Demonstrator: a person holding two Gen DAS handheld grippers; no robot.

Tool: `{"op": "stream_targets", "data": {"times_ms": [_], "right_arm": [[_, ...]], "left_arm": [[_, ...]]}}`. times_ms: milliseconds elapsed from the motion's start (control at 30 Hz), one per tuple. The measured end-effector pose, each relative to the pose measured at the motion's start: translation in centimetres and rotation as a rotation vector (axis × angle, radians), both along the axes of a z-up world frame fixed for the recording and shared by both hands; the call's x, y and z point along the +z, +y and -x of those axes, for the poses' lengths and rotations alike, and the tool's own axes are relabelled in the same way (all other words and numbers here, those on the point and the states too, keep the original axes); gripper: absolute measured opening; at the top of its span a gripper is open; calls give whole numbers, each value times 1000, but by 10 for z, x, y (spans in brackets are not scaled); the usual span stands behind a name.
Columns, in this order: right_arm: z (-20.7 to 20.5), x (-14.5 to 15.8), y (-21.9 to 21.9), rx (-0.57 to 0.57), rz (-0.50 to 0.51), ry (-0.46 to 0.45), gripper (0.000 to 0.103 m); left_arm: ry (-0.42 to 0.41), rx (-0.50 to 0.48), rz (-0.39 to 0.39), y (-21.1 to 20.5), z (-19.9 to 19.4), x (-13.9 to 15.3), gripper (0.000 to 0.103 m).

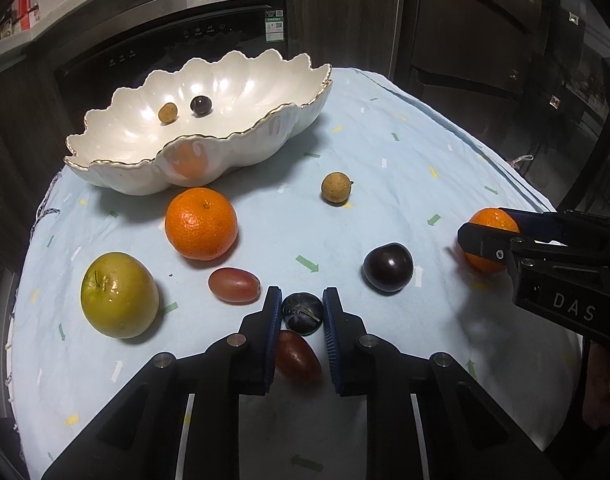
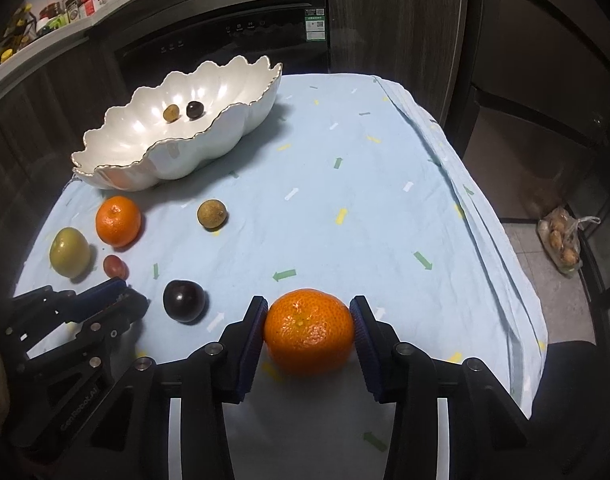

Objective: Organize fruits
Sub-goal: 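Lift and carry the dark blue fruit and mandarin over the bowl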

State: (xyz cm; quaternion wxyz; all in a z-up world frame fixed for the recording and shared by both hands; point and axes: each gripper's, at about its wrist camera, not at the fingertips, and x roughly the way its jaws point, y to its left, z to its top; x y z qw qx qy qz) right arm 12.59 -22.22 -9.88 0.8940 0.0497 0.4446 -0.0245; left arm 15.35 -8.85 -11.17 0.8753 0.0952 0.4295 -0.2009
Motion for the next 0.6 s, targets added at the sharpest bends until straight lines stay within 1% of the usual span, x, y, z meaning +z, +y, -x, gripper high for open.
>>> {"op": "stream_targets", "data": {"times_ms": [233, 600], "right_arm": [[3, 7, 1, 3, 2, -24, 44], [8, 21, 7, 27, 10, -62, 44]], "left_arm": [[-11, 6, 11, 1, 1, 7, 21], [-34, 31, 28, 8, 3, 25, 21]]}}
